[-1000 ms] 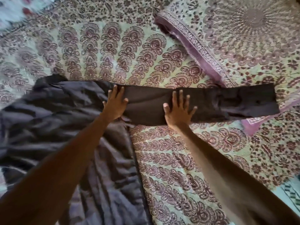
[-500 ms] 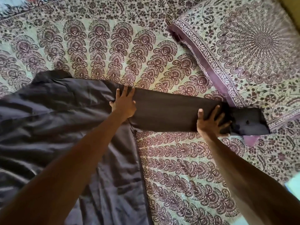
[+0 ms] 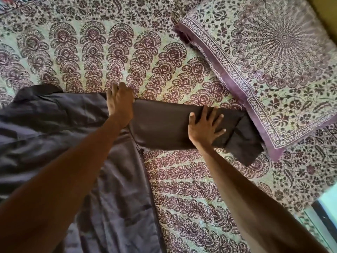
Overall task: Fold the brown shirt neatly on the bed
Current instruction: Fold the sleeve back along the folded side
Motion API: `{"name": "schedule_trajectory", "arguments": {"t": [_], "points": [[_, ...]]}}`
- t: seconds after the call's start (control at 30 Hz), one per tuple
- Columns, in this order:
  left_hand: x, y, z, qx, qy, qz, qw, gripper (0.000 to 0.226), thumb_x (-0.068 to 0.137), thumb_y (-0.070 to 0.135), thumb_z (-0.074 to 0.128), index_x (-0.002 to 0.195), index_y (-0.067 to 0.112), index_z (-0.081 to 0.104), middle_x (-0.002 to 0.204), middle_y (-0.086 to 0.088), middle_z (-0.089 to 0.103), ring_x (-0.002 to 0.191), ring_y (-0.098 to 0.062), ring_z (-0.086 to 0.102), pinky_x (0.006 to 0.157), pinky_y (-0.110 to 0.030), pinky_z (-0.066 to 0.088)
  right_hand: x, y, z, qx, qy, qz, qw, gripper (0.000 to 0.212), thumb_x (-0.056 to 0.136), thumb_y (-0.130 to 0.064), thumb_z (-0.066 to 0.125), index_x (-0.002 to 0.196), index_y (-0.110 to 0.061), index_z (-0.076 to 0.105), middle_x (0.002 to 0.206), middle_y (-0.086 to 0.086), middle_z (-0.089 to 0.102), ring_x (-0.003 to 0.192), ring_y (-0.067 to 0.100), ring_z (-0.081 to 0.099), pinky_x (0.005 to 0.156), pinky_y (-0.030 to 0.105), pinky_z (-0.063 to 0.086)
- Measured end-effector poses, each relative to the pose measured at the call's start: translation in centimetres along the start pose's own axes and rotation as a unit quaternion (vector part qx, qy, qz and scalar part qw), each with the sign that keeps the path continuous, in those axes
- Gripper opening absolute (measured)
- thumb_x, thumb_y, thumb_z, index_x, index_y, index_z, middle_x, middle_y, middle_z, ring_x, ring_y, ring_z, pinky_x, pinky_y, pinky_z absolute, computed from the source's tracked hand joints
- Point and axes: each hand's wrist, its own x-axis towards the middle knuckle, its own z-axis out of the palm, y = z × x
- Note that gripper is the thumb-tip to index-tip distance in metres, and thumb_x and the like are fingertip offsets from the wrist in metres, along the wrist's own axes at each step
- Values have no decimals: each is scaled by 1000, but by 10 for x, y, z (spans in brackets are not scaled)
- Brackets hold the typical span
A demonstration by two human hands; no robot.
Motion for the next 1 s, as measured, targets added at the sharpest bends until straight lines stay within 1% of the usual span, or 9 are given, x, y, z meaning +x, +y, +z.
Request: {"name": "schedule_trajectory", "arguments": {"t": [0.17, 0.27, 0.37, 0.47, 0.5, 0.57, 0.73, 0.9, 1.0], "points": [[2, -3, 2, -105, 0, 11, 994, 31, 82, -2, 63, 109, 12, 62, 118, -15, 51, 111, -36, 48, 88, -49, 48, 22, 24, -15, -4, -5, 23, 1000, 74, 91, -68, 25, 154, -34, 5, 163, 1, -5, 148, 36, -12, 100, 79, 9], [-17, -10, 6, -220, 42, -7, 974, 36, 85, 9, 62, 119, 14, 52, 124, -17, 46, 112, -36, 48, 85, -49, 48, 17, 15, -23, -43, 48, 26, 998, 70, 93, -51, 42, 151, -19, 23, 162, 11, 12, 148, 38, 5, 108, 72, 16], [-43, -26, 21, -210, 58, -50, 975, 42, 88, 17, 54, 130, 13, 46, 133, -18, 44, 117, -39, 46, 93, -51, 43, -16, -23, -9, -19, 124, -151, 981, 53, 87, -26, 51, 137, -11, 42, 151, 13, 35, 140, 33, 29, 113, 55, 27], [-60, -49, 49, -206, 24, -31, 978, 53, 93, 22, 46, 145, 17, 35, 152, -11, 32, 138, -33, 32, 112, -51, 28, -59, -89, 28, 51, -14, -328, 943, 66, 81, -7, 56, 144, -8, 36, 154, 12, 32, 144, 29, 23, 118, 47, 22], [-63, -56, 57, -201, 17, -16, 979, 55, 96, 25, 41, 149, 20, 30, 157, -8, 25, 144, -30, 23, 116, -51, 20, -68, -108, 43, 28, -57, -366, 929, 70, 83, -9, 57, 148, -7, 31, 157, 11, 26, 147, 28, 16, 120, 47, 16], [-64, -62, 71, -184, 8, -9, 983, 55, 98, 28, 32, 152, 26, 21, 161, -1, 15, 149, -24, 11, 118, -49, 9, -72, -130, 72, -52, -63, -406, 910, 69, 91, -22, 51, 152, -11, 22, 162, 6, 16, 149, 24, 8, 120, 47, 10], [-64, -51, 72, -173, 14, -55, 983, 57, 99, 22, 35, 152, 31, 16, 162, 3, 9, 149, -23, 6, 118, -51, 4, -46, -73, 64, -94, 4, -389, 916, 64, 98, -54, 31, 154, -26, 18, 163, -2, 11, 150, 22, 5, 120, 50, 6], [-66, -23, 59, -180, -3, -132, 975, 74, 88, 10, 47, 152, 30, 16, 162, 0, 8, 149, -31, 3, 117, -57, 3, 8, 67, 3, -105, 93, -200, 970, 73, 95, -65, 29, 155, -25, 14, 163, 0, 11, 150, 24, 7, 120, 49, 8], [-67, 7, 43, -197, 13, -163, 967, 81, 75, 3, 55, 149, 22, 28, 159, -8, 18, 147, -35, 9, 117, -57, 9, 28, 118, -20, 44, 85, -155, 983, 78, 95, -62, 35, 154, -13, 19, 162, 9, 12, 149, 24, 10, 121, 41, 15]]}}
